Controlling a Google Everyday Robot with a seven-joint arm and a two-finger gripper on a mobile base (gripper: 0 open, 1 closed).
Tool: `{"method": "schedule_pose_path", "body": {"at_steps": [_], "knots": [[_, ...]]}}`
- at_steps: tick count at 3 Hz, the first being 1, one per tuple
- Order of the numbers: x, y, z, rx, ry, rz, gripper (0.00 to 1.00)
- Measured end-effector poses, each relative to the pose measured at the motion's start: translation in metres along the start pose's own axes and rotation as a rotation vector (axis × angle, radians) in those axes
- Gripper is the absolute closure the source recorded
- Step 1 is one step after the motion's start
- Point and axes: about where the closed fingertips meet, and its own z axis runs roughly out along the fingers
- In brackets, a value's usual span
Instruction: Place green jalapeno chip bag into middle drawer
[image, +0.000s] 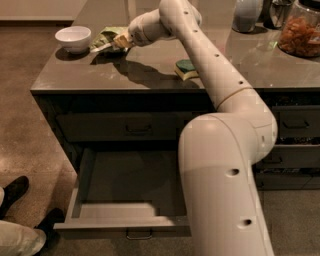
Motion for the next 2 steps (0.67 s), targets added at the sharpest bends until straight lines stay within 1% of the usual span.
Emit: {"method": "schedule_pose_path", "body": {"at_steps": [1, 2], "knots": [[-0.015, 0.030, -0.041, -0.099, -0.055, -0.062, 1.00], [-0.025, 0.060, -0.068, -0.189, -0.079, -0.118, 1.00]]}}
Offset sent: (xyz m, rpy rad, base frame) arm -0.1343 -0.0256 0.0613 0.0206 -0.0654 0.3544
